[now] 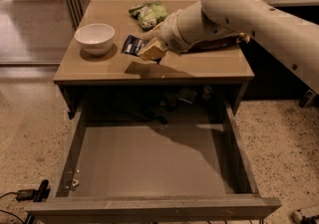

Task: Pick rxbar blueberry from top drawer and place on counter

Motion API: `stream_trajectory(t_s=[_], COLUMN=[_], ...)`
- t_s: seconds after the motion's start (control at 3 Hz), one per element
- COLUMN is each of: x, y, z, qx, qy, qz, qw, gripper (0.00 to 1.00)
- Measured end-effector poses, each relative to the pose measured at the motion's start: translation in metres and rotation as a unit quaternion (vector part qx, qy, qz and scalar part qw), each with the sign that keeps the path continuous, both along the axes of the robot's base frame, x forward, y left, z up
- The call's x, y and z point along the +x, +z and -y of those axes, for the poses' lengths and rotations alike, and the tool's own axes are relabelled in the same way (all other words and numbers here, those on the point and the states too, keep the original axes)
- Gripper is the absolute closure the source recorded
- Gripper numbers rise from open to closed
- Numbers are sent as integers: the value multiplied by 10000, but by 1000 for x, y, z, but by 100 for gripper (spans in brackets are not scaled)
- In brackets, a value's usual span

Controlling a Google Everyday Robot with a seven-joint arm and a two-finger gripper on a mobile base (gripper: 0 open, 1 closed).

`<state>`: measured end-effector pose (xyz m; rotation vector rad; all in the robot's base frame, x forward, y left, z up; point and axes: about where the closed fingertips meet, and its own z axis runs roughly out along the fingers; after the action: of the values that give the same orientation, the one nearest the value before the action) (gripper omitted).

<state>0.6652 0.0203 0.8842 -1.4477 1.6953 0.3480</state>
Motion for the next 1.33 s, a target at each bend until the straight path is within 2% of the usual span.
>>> stream_trajectory(t_s=[1.0, 1.33], x=[52, 53], y=[-30, -30], z=[-14, -14], qx=[-209, -208], qy=[-20, -21], qz=[-337, -336], qw=[9992, 9992], gripper=[100, 74])
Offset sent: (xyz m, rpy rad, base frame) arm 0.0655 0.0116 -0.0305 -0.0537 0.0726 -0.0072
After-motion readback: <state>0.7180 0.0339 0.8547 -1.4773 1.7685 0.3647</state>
